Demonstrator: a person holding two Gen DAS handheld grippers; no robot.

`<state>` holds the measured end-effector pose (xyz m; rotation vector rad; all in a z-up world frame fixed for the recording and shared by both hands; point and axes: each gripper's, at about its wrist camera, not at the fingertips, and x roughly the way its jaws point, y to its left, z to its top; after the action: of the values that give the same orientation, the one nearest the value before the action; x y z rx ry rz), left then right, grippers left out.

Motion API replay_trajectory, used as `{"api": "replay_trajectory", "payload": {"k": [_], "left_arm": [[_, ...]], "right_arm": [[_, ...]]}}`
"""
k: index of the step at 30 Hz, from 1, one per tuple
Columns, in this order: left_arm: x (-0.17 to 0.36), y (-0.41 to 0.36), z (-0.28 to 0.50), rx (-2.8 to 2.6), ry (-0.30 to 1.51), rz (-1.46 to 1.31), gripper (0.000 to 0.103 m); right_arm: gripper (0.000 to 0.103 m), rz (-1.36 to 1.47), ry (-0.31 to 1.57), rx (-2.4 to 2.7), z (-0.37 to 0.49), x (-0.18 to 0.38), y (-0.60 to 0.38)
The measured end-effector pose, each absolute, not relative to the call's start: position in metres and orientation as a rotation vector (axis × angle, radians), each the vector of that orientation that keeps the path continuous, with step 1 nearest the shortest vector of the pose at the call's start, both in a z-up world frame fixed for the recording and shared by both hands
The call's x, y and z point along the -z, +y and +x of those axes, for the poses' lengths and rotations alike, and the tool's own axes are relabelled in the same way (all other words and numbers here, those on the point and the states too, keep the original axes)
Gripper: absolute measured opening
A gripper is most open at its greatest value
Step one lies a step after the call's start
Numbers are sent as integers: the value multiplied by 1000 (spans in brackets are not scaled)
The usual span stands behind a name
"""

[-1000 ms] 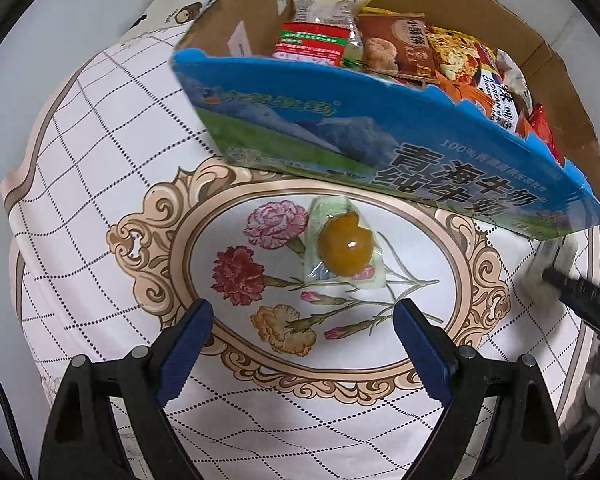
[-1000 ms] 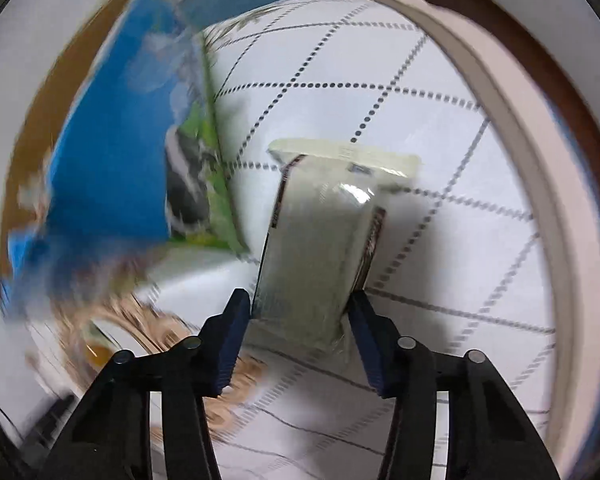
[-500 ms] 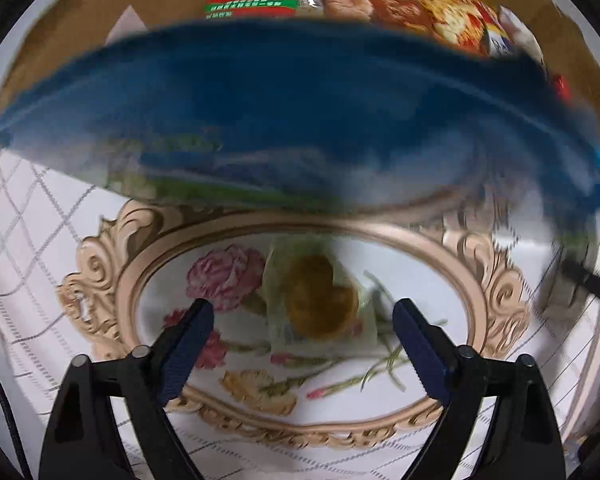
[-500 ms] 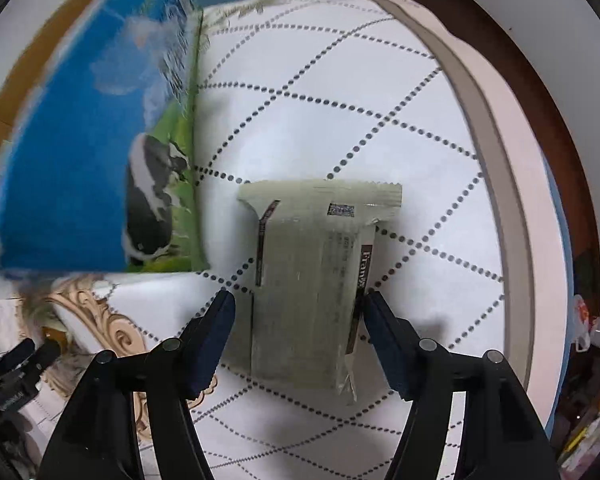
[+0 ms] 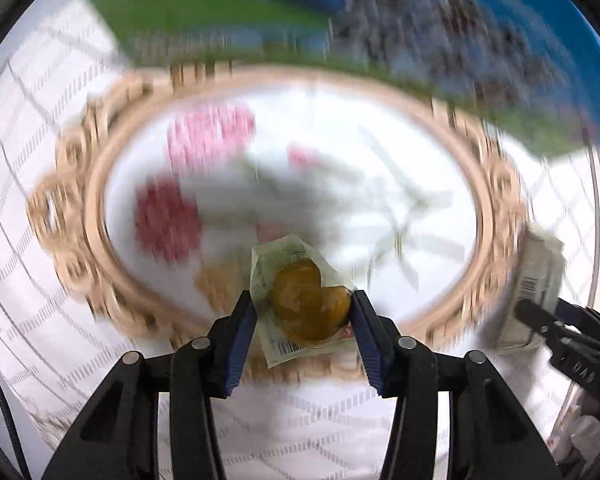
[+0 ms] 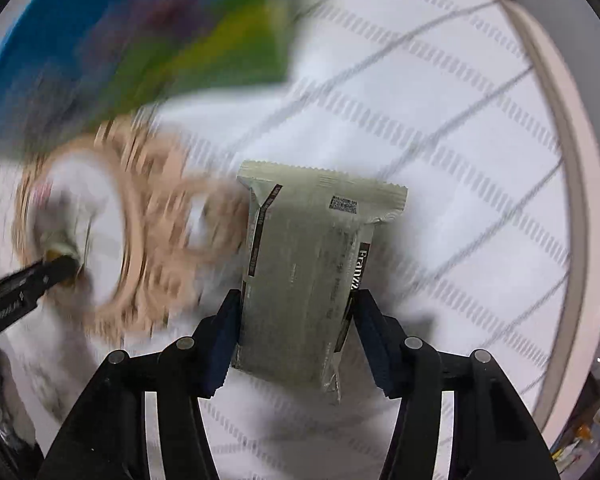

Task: Organize snacks
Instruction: 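Grasp the yellow-wrapped round cake with the left tool while the right grasps the white wafer bar, then lower both items into the box and open both tools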

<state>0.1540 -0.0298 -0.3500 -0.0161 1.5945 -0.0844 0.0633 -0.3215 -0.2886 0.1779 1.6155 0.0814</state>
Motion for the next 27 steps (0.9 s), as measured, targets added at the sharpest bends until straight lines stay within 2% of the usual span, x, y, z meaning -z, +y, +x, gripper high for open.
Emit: {"api": "replay_trajectory", "payload": {"k": [5,13,19,27], "left_arm": [[366,-33,126,123,1651,-21,46],[394,-39,135,102,1680,-16,49],[398,-34,138,93,1670,-5,49],[383,-32,123,104,1640,20,44]], "right_arm": [[59,107,1655,-185,30,294,-283],[61,110,1642,-136,33,308,-263],[65,122,1639,-92,56,317,-273],[63,102,1633,-82,61,315,-269]]}}
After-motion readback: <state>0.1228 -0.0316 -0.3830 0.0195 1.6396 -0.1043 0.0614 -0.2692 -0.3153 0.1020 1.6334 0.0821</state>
